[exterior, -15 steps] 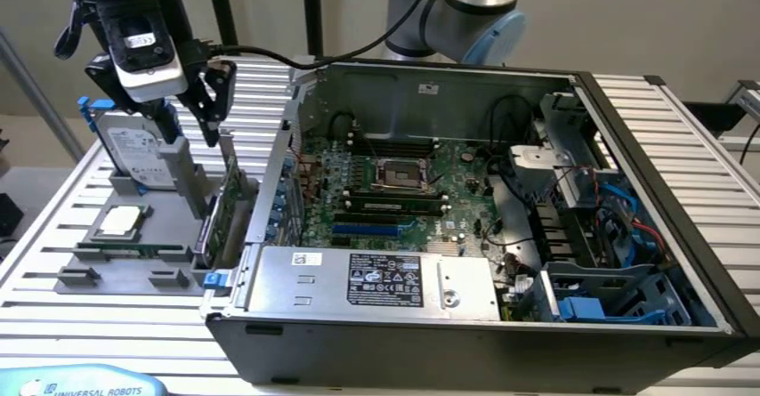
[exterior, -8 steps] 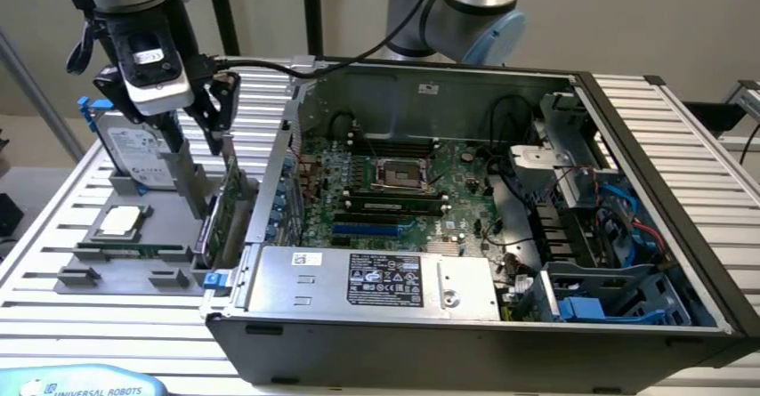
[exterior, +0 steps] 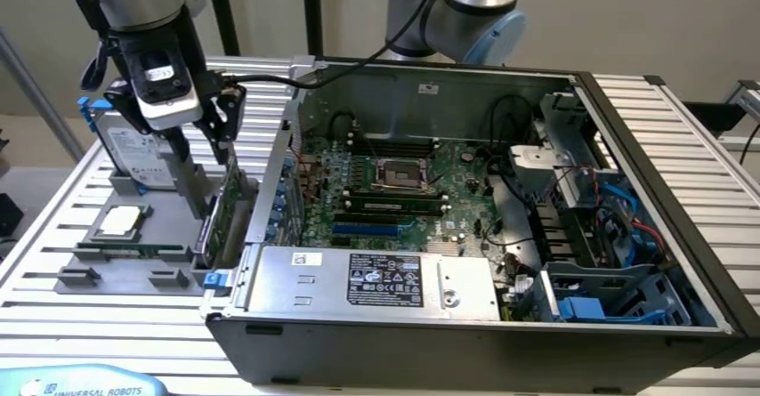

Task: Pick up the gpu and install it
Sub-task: 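Pick up the gpu and move the gpu toward the slot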

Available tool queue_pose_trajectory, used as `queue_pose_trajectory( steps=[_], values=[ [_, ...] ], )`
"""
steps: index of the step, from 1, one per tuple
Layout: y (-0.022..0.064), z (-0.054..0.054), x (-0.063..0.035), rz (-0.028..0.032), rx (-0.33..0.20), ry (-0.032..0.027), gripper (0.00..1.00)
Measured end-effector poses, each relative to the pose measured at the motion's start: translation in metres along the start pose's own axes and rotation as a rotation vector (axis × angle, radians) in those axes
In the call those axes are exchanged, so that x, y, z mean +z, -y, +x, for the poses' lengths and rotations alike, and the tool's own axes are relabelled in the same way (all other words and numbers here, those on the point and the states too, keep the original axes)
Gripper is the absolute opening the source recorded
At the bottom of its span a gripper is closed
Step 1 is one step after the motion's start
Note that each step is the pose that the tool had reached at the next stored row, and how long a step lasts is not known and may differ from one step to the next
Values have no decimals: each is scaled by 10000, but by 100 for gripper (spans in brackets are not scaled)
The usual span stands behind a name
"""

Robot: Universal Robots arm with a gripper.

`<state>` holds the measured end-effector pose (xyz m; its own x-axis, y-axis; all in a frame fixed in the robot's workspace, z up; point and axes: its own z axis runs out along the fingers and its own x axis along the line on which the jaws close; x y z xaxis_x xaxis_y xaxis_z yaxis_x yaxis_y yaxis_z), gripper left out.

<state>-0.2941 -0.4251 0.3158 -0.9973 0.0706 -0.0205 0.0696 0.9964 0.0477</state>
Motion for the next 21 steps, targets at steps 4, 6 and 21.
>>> queue_pose_trajectory(
  steps=[4,6,21],
  values=[
    [18,-15,73,0,0,0,54],
    [32,-23,108,0,0,0,54],
    [183,-49,375,0,0,0,54]
  ],
)
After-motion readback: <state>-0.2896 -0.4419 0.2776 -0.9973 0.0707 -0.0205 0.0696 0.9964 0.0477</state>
